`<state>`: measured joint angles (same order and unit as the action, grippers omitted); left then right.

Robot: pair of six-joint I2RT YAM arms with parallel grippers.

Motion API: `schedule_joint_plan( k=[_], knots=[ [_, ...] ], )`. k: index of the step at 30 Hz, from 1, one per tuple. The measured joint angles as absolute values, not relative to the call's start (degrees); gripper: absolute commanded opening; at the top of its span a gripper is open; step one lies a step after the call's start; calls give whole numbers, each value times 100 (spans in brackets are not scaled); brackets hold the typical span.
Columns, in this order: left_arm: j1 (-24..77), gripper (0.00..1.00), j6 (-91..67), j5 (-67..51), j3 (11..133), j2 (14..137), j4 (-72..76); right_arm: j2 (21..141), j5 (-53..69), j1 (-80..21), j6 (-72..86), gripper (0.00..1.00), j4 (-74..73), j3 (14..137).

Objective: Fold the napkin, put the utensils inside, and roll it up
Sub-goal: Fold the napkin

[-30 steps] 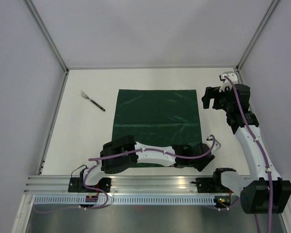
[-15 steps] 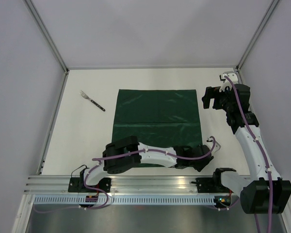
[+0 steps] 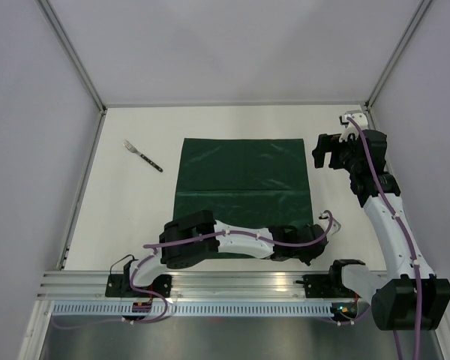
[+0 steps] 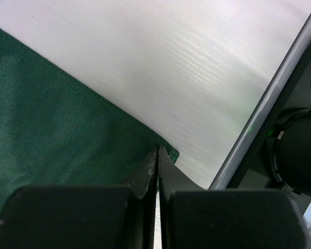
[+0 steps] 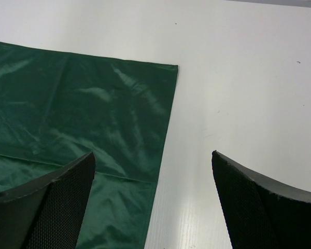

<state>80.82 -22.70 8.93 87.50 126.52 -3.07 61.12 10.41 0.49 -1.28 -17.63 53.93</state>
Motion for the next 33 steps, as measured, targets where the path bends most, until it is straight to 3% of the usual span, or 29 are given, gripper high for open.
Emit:
schedule_joint_plan(
  k=[1, 2, 4, 5, 8, 33],
  knots=[
    [8082, 2, -2270, 893, 8750, 12652, -307, 6112, 1041, 49, -128, 98, -1763, 5393],
    [8082, 12, -2270, 891, 8750, 12652, -307, 6112, 1041, 49, -128, 98, -1763, 5393],
    [8086, 22, -2272, 891, 8750, 12652, -305, 6112, 1041, 49, -128, 98, -1763, 5395],
    [8093, 32, -2279, 895, 8750, 12652, -296, 6112, 1041, 49, -128, 98, -1763, 5393],
    [8136, 39, -2276, 939, 8750, 12650, -261, 6112, 1041, 49, -128, 98, -1763, 5393],
    [8536, 53, -1833, 1809, 8750, 12650, -287, 6101, 1044, 49, -128, 98, -1763, 5393]
  ],
)
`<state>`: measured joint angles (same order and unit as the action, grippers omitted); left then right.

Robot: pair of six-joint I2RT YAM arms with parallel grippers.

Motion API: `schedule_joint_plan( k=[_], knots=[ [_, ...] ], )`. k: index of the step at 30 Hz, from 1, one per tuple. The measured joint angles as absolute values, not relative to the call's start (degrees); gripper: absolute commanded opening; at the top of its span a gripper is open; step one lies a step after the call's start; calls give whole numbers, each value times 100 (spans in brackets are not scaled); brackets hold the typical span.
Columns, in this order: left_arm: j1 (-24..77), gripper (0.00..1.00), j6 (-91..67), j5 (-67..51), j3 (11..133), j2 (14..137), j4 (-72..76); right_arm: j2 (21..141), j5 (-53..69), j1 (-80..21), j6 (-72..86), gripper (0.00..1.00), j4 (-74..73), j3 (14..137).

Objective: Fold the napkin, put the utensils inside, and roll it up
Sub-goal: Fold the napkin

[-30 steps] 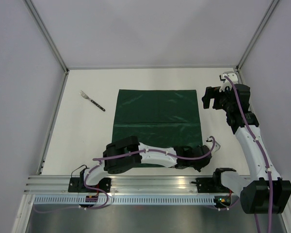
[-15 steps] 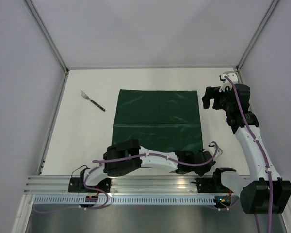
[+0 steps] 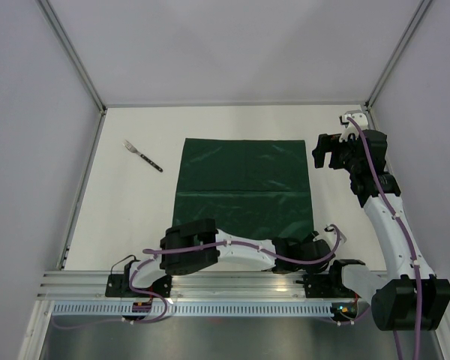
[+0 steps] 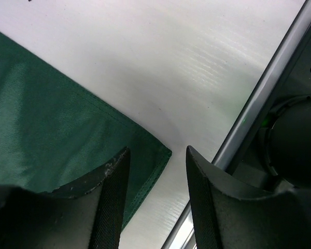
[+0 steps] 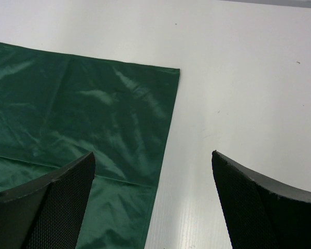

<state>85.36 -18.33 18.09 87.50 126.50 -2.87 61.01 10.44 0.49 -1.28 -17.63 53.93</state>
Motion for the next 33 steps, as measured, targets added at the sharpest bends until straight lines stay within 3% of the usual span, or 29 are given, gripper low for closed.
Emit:
schedule_joint_plan(
  k=[21, 33],
  knots=[
    [8591, 47, -1662, 2084, 8853, 12759, -381, 6066, 1048, 49, -128, 98, -1763, 5393],
    [8591, 15, -1653, 2261, 8873, 12798, -338, 6047, 1050, 49, -128, 98, -1763, 5393]
  ],
)
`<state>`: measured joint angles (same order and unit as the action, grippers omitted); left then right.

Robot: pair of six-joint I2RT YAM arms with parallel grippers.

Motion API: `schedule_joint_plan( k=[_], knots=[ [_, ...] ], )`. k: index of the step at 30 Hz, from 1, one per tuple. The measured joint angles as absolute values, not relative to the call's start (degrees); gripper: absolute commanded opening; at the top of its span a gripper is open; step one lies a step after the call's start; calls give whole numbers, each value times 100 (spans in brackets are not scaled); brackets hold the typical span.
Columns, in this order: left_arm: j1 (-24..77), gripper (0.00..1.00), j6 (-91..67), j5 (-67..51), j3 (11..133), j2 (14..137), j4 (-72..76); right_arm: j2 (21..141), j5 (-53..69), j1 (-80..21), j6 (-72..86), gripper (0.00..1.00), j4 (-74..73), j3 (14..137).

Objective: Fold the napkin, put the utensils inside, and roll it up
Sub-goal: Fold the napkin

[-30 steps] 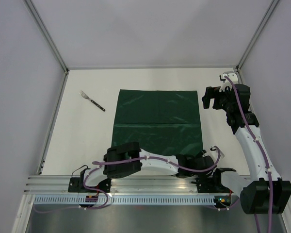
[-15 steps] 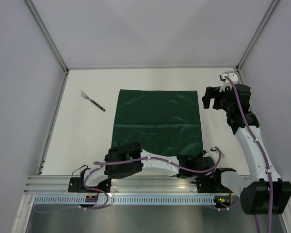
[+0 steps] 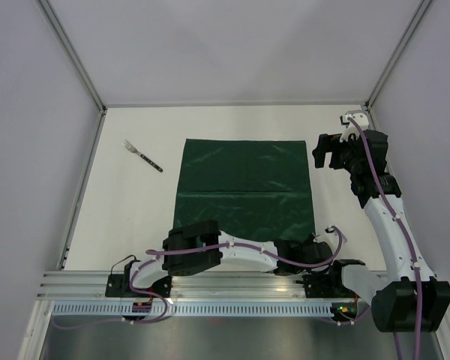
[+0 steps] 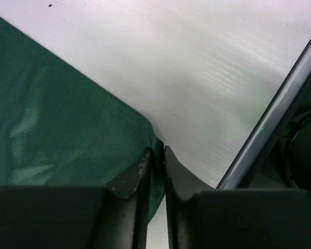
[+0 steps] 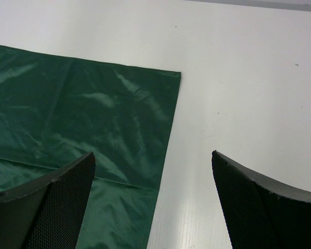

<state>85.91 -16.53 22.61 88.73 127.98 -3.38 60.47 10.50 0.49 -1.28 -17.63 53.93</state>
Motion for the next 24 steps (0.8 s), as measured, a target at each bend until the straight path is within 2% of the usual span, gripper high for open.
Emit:
schedule_joint_plan(
  k=[4, 24],
  knots=[
    [8591, 2, -1632, 2346, 8873, 12798, -342, 6040, 1050, 49, -128, 98, -1763, 5393],
    [8385, 2, -1857, 1702, 9017, 12667, -403, 5996, 1050, 49, -130, 98, -1763, 5393]
  ],
)
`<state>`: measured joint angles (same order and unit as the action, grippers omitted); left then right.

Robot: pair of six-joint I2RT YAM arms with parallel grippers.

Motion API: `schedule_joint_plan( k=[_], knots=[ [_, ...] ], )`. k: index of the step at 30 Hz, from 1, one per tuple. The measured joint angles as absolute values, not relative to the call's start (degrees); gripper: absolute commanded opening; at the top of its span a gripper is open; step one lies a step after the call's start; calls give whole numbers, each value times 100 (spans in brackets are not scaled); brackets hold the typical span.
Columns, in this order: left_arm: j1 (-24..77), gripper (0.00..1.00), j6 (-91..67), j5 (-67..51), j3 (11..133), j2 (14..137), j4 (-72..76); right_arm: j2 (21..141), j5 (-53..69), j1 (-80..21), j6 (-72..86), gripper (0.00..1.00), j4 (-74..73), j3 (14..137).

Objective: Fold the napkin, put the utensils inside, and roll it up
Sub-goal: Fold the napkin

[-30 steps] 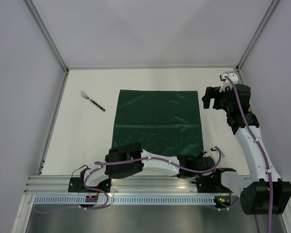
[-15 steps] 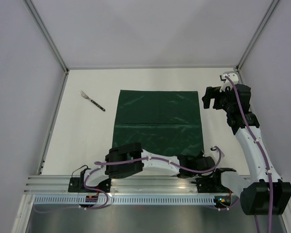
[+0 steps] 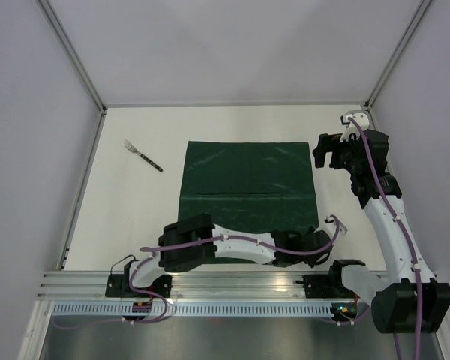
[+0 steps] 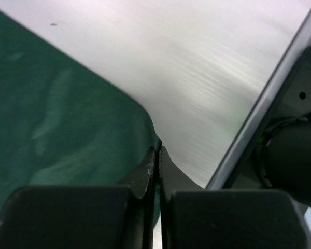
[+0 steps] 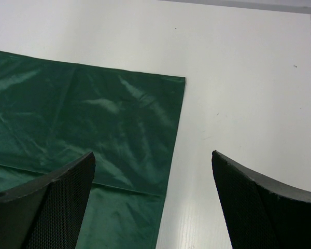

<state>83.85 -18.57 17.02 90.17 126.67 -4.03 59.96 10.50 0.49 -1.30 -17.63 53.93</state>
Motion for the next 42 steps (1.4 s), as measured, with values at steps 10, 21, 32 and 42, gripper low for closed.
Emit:
schedule_joint_plan(
  k=[10, 21, 32, 42],
  knots=[
    [7301, 2, -2458, 1168, 7815, 11238, -14, 5996, 1048, 49, -130, 98, -1763, 5393],
    [5153, 2, -3166, 349, 6864, 10103, 80, 5996, 1048, 49, -130, 98, -1763, 5393],
    [3129, 2, -3277, -541, 6831, 9957, -412, 5996, 1050, 49, -132, 98, -1761, 5393],
    [2141, 2, -3275, -1105, 7249, 10169, -768, 5996, 1050, 49, -132, 98, -1763, 5393]
  ],
)
